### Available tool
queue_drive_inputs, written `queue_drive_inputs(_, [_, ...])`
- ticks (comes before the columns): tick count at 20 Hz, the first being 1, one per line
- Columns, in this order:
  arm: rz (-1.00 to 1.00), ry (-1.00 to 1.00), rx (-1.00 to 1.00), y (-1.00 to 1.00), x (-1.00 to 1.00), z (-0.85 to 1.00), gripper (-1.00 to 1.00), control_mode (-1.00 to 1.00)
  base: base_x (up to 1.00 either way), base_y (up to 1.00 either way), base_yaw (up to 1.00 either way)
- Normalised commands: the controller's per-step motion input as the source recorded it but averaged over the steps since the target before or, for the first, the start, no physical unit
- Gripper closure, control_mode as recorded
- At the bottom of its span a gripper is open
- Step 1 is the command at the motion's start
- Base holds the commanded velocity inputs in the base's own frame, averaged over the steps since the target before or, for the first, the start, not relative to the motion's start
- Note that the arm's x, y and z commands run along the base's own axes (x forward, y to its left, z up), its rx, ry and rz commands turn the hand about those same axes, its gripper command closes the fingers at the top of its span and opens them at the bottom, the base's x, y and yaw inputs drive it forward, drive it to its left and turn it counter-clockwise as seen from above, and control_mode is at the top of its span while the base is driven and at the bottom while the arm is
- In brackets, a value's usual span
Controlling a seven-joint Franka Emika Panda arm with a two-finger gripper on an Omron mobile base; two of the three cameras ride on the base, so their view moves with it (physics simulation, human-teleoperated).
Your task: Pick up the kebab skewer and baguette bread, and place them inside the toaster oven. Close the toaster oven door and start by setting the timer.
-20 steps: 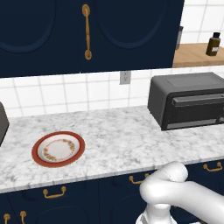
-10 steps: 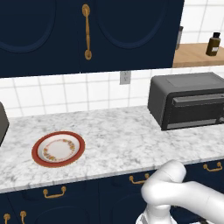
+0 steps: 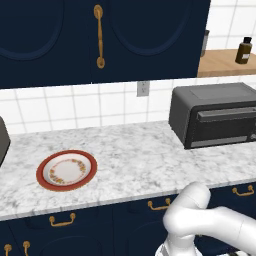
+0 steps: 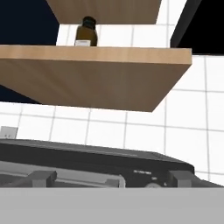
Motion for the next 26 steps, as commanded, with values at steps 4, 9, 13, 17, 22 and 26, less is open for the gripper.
queue_drive_inputs(4, [-0.11,0.00,0.01,-0.22,0.22,0.00,-1.00,-1.00,0.00,0.00,0.00])
queue_drive_inputs(9, [-0.05,0.00,0.06,-0.19,0.21,0.00,-1.00,-1.00,0.00,0.00,0.00])
queue_drive_inputs(13, [0.00,0.00,0.04,-0.37,0.11,0.00,-1.00,-1.00,0.00,0.00,0.00])
queue_drive_inputs(17, [0.00,0.00,0.04,-0.57,0.00,0.00,-1.00,-1.00,0.00,0.00,0.00])
queue_drive_inputs(22, [0.01,0.00,0.02,-0.24,0.01,-0.09,-1.00,-1.00,0.00,0.00,0.00])
queue_drive_inputs(26, [0.04,0.00,0.00,0.00,0.06,-0.17,-1.00,-1.00,0.00,0.00,0.00])
